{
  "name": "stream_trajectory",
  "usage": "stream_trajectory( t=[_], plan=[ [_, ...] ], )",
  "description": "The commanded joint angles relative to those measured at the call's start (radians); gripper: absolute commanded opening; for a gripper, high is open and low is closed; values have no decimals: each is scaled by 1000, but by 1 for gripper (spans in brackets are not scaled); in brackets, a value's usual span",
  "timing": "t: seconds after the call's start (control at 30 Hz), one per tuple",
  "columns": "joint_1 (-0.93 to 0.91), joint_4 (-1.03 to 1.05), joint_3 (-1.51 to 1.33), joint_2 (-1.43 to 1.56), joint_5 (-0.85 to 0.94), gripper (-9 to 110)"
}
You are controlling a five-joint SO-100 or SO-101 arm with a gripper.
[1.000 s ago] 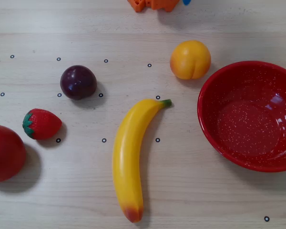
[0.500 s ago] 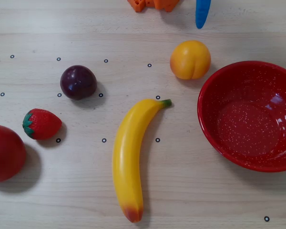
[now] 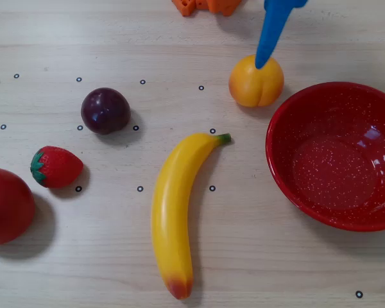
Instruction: Put the peach in the red bowl.
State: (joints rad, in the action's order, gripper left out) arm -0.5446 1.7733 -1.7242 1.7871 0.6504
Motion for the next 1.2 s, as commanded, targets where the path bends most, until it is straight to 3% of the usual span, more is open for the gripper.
stream_trajectory(
  t=[0.0, 0.83, 1.17],
  plan=[
    [20, -38, 72, 25, -34, 52],
    [69, -189, 40, -310, -91, 52],
    [72, -249, 69, -403, -161, 58]
  ],
)
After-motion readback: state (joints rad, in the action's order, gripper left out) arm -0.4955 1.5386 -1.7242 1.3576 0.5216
